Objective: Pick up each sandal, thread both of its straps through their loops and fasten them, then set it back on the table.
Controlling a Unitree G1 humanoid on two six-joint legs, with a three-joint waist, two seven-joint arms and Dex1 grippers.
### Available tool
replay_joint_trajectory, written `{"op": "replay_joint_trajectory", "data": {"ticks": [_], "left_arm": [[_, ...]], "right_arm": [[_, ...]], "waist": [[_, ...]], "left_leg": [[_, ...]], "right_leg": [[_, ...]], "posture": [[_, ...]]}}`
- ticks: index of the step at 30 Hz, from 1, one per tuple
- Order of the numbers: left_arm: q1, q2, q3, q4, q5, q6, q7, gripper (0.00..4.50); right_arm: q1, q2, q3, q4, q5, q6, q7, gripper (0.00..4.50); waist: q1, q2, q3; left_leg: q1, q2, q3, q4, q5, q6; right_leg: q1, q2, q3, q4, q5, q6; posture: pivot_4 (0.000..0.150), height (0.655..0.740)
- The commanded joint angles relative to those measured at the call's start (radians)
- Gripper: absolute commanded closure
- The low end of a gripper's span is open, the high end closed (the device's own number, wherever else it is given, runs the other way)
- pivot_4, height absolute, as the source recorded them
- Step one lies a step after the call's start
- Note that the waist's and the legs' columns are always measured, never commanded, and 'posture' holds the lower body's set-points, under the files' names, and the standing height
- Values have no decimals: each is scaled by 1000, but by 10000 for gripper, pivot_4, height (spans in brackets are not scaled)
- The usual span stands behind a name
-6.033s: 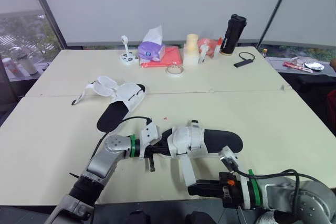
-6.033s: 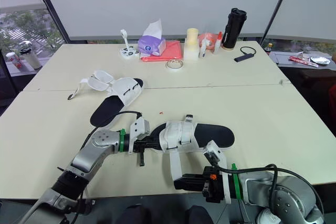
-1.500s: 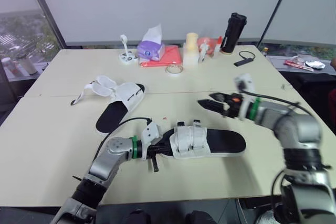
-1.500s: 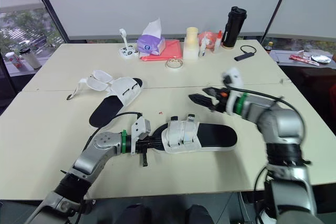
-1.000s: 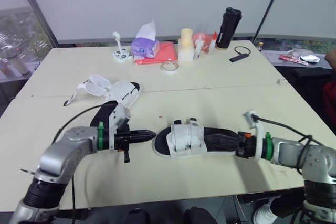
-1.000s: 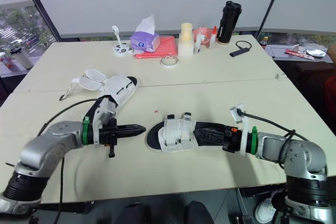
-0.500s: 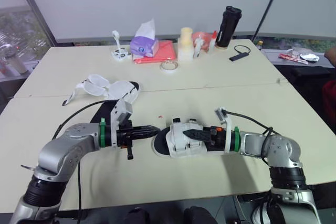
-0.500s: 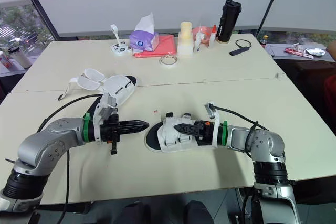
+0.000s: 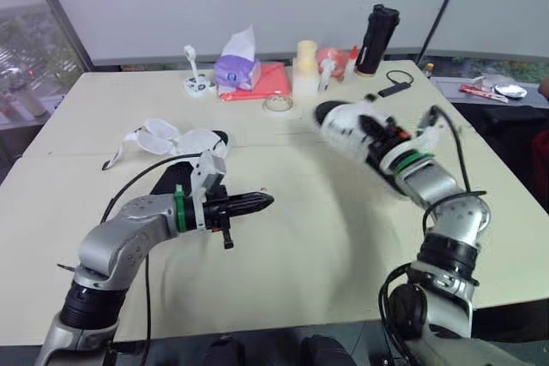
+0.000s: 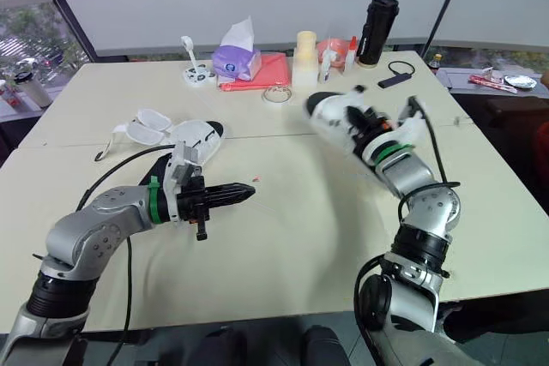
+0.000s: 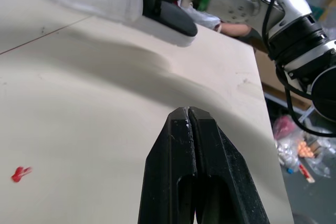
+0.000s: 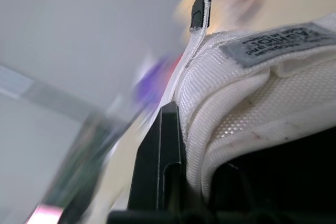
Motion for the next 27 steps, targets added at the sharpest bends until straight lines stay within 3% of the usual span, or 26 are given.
{"op": "replay_joint_trajectory", "data": {"ticks": [1, 5, 10, 13, 19, 20, 27], "left_arm": [[-21, -20, -8, -3, 8, -36, 8, 45000], [-25, -46, -18, 12, 26, -56, 23, 45000], [-8, -49, -16, 5, 30, -58, 28, 45000], [1, -47, -8, 3, 29, -58, 33, 45000], [9, -48, -2, 6, 40, -71, 43, 45000], [9, -53, 4, 9, 51, -83, 58, 45000], [28, -35, 75, 19, 118, -154, 157, 45000]], "right_arm": [[-54, 17, -26, 87, -141, -290, -133, 44830], [-125, 25, -62, 289, -173, -492, -188, 44830], [-166, 27, -67, 423, -165, -595, -173, 44830], [-144, 31, -52, 439, -155, -581, -159, 32233], [-66, 30, -24, 363, -139, -504, -188, 2167], [-26, 34, -3, 298, -129, -459, -186, 393], [377, 27, 183, -300, -42, -133, -198, 393]], "waist": [[-4, 0, 0], [-12, 3, 2], [-31, 5, 3], [-32, 5, 3], [-30, 5, 2], [-28, 5, 2], [-7, 5, 2]], "left_leg": [[0, 0, 1, 0, 0, -1], [1, 0, 3, 0, 2, -3], [3, 0, 2, 0, 3, -5], [3, 0, 2, 0, 3, -5], [3, 0, 2, 1, 3, -5], [3, 0, 1, 1, 4, -5], [2, 0, 0, 1, 3, -5]], "right_leg": [[0, 0, 0, 0, 0, 0], [-2, 0, 2, 3, 0, 0], [-2, 1, 3, 8, 0, 0], [-2, 1, 3, 8, 0, 0], [-2, 0, 3, 8, 0, 0], [-1, 0, 3, 8, 0, 0], [-1, 0, 3, 8, 0, 0]], "posture": [[1500, 7394], [1500, 7394], [1500, 7394], [1500, 7394], [1500, 7394], [1500, 7394], [1500, 7394]]}}
